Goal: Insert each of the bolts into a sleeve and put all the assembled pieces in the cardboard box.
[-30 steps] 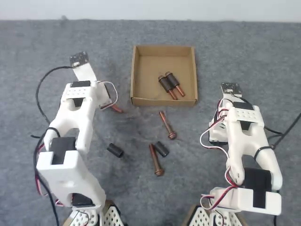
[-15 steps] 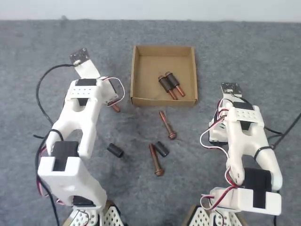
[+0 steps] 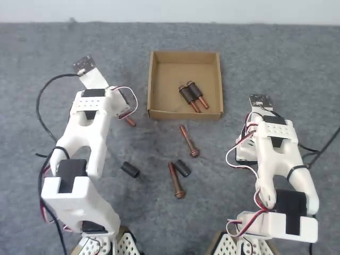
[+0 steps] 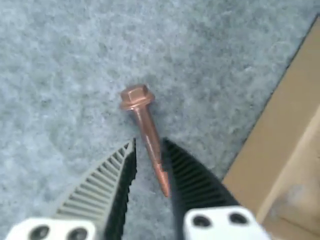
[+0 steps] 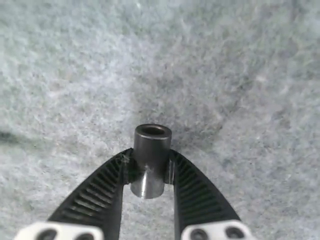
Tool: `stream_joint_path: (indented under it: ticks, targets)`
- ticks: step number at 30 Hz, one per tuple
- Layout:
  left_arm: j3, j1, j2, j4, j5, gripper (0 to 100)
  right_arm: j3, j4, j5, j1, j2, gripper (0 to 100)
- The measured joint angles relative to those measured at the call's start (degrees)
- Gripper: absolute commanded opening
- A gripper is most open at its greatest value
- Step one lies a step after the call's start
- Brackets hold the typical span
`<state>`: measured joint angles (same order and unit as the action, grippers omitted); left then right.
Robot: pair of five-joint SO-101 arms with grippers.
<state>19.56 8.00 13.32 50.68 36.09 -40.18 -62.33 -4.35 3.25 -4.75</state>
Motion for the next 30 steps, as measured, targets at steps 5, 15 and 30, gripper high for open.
stream_joint_path:
  ticks: [5,15,30]
  targets:
    - [0.0,0.1,0.0,0.0,2.6,15,0.0,0.0,0.0,0.0,0.0,0.9]
    - [0.0,2.5,0.0,0.0,4.2,15,0.0,0.0,0.0,0.0,0.0,0.8]
    - [-10.6,3.2,9.2,6.1,6.2,15,0.0,0.0,0.0,0.0,0.0,0.8]
